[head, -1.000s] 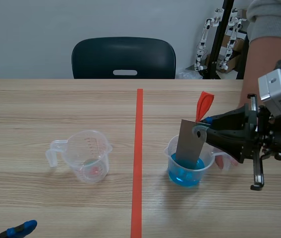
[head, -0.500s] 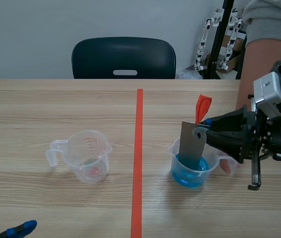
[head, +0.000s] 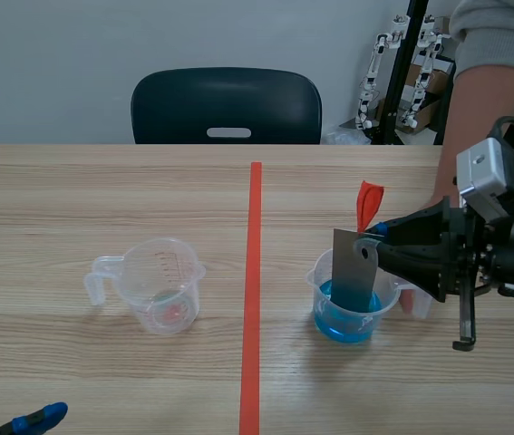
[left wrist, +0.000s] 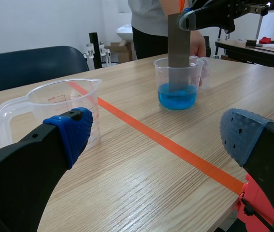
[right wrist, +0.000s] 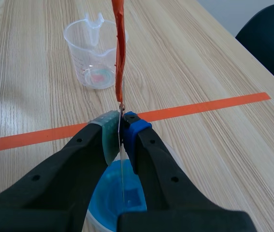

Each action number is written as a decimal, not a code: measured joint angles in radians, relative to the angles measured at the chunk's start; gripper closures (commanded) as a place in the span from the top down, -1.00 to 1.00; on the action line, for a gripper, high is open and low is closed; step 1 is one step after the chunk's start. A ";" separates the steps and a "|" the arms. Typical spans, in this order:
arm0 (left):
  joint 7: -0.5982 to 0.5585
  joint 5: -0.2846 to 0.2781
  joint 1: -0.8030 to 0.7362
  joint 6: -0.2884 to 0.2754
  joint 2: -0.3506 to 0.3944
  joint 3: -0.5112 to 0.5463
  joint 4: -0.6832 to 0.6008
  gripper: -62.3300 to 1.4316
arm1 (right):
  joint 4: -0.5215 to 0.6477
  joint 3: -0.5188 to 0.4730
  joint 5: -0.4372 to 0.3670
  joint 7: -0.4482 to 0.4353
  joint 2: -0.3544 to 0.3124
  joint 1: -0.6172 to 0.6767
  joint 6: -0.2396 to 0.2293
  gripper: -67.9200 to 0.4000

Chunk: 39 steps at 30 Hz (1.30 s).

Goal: Do the redox reaction experiment. hold the plate still in the solution

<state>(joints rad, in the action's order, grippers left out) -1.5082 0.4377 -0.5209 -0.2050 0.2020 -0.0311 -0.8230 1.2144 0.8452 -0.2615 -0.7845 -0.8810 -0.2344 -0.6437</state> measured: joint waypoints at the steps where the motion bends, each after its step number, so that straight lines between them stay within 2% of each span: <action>1: 0.000 0.000 0.000 0.000 0.000 0.000 0.000 0.79 | 0.000 0.000 0.000 0.000 0.000 0.000 0.000 -0.97; 39: 0.000 0.000 0.000 0.000 0.000 0.000 0.000 0.79 | 0.000 0.000 0.000 0.012 0.000 0.000 0.000 -0.97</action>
<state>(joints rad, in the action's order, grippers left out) -1.5082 0.4377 -0.5209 -0.2050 0.2020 -0.0311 -0.8230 1.2144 0.8452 -0.2615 -0.7723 -0.8810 -0.2344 -0.6437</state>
